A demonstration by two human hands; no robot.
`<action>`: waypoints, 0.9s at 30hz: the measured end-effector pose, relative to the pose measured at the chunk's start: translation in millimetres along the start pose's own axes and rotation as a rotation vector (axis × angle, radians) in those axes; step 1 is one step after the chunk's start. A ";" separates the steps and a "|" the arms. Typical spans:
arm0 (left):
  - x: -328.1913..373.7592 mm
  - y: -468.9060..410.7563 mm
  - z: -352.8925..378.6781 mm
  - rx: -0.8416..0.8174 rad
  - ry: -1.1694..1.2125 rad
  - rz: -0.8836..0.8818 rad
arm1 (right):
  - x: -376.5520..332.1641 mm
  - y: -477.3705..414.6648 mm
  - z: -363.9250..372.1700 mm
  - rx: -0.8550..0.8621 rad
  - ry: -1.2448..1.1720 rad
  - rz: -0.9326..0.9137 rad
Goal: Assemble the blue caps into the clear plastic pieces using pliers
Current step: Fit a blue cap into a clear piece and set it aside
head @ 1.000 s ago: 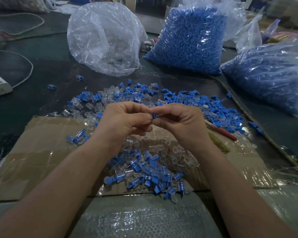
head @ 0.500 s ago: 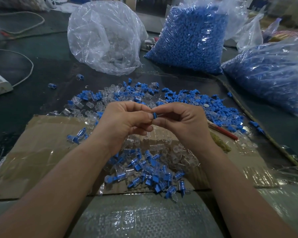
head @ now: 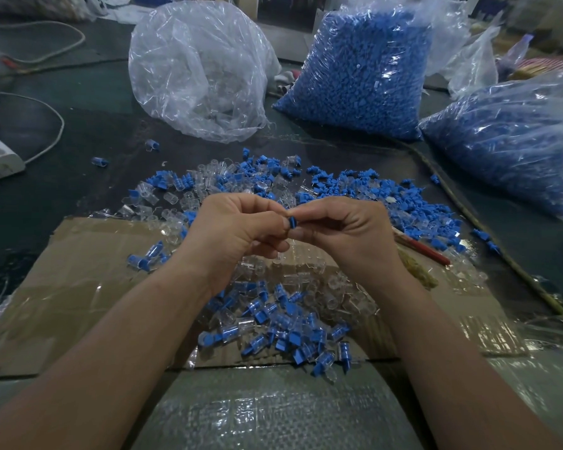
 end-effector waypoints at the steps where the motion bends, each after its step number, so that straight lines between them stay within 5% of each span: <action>1: 0.2 -0.1 -0.1 -0.002 0.000 -0.001 | -0.4 0.1 -0.3 0.001 -0.003 0.003; 15: -0.9 0.8 2.9 -0.031 0.009 -0.012 | -0.1 0.2 1.5 -0.017 0.039 0.063; 19: 1.2 0.6 0.1 0.003 0.029 0.004 | 6.5 2.0 -29.7 0.088 0.149 0.238; 22: 2.6 0.8 -1.8 0.016 0.048 0.009 | 16.4 5.7 -78.0 0.191 0.458 0.386; 27: 3.3 0.7 -2.8 0.021 0.057 0.017 | 59.0 25.1 -113.7 0.022 0.749 0.769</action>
Point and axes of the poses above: each hand's wrist, its own y-axis away from the middle knuckle, its own z-axis out of the palm, x = y × z, the point moved 9 cm from there along -y, towards the middle knuckle, and after that the axes turned 6 degrees about -y, right-handed, at the moved point
